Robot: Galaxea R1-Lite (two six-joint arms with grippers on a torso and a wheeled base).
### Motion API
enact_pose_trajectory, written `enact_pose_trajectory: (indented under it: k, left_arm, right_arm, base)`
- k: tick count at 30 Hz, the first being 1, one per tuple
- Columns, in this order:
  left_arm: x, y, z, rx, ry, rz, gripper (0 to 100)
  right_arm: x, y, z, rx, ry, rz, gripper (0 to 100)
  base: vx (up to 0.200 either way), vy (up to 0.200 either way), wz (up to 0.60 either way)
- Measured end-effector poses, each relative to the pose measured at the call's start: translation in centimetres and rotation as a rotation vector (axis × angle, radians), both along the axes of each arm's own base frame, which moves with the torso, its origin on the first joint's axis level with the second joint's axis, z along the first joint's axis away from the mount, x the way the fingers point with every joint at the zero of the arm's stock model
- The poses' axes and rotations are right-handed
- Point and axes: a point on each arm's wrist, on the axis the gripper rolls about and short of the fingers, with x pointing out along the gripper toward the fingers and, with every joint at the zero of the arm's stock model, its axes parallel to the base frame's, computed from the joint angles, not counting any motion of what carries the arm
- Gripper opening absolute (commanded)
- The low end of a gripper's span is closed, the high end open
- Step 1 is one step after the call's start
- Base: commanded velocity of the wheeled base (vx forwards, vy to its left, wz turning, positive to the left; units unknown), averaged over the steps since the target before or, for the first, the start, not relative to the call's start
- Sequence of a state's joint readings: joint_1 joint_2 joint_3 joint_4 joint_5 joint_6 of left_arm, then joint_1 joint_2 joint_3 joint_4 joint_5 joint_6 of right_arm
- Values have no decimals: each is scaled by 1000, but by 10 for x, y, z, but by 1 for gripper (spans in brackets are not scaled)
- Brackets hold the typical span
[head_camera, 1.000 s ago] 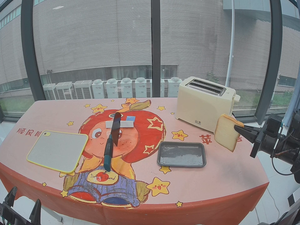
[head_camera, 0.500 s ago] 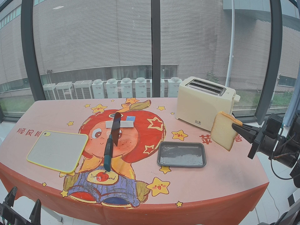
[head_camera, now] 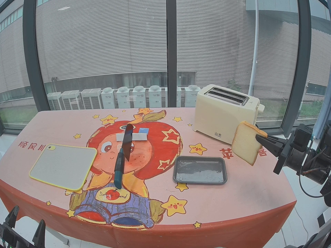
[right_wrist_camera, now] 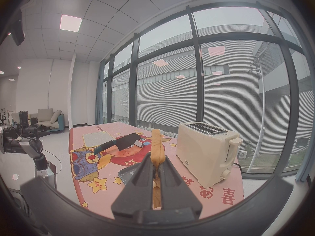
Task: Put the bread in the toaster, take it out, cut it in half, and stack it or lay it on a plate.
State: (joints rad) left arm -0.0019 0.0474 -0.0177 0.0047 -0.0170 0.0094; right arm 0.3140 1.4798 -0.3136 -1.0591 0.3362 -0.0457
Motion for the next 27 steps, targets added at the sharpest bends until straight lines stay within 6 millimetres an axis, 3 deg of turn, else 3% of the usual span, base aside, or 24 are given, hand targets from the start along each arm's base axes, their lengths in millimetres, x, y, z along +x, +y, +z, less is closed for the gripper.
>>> enact_pose_trajectory:
  k: [27]
  left_arm:
    - [0,0,0,0,0,1,100]
  right_arm:
    - [-5,13,-4,-17,15,-19,0]
  base:
    - [0,200,0]
